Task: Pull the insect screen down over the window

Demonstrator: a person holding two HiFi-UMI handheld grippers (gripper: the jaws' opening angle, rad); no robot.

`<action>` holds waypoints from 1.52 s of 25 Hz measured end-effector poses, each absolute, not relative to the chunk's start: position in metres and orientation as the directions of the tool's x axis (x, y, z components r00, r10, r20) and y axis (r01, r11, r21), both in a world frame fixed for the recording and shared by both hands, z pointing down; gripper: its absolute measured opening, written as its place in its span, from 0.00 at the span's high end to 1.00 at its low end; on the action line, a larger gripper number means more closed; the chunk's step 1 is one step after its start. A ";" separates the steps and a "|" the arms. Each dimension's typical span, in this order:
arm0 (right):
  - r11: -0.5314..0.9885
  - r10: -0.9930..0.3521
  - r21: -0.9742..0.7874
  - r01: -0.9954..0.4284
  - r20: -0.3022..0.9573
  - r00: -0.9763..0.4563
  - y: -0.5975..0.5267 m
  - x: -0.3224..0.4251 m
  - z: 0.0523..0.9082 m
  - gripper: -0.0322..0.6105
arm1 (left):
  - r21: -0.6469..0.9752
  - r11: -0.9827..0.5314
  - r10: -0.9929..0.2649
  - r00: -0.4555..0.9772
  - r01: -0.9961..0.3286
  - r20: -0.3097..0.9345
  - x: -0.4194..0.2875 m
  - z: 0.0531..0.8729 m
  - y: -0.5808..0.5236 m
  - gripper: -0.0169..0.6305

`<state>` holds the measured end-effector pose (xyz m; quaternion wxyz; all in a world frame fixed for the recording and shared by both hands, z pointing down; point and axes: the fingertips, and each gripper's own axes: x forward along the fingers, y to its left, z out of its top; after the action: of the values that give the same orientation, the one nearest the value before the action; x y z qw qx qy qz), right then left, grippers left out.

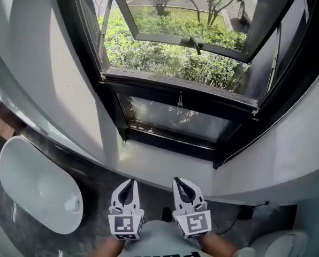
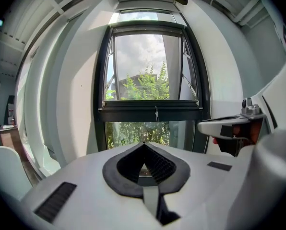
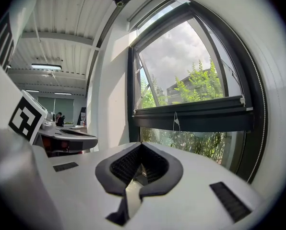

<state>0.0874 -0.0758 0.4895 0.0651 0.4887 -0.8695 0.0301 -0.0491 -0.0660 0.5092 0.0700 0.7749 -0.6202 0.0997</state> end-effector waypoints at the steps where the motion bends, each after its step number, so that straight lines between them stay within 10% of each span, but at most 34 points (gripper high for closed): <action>1: 0.522 -0.846 0.011 -0.853 0.134 -0.516 -0.071 0.083 0.487 0.94 | -0.018 -0.222 -0.948 0.211 -0.975 0.238 -0.052 0.509 -0.061 0.95; 38: 0.246 -0.948 -0.003 -0.969 0.208 -0.241 0.180 0.009 0.532 0.94 | 0.105 -0.303 -0.916 0.320 -0.947 0.241 -0.173 0.548 0.152 0.95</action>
<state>0.0092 0.1803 0.5317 0.0819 0.6104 -0.7852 0.0653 -0.1729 0.1519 0.5480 0.1139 0.8043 -0.5793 0.0678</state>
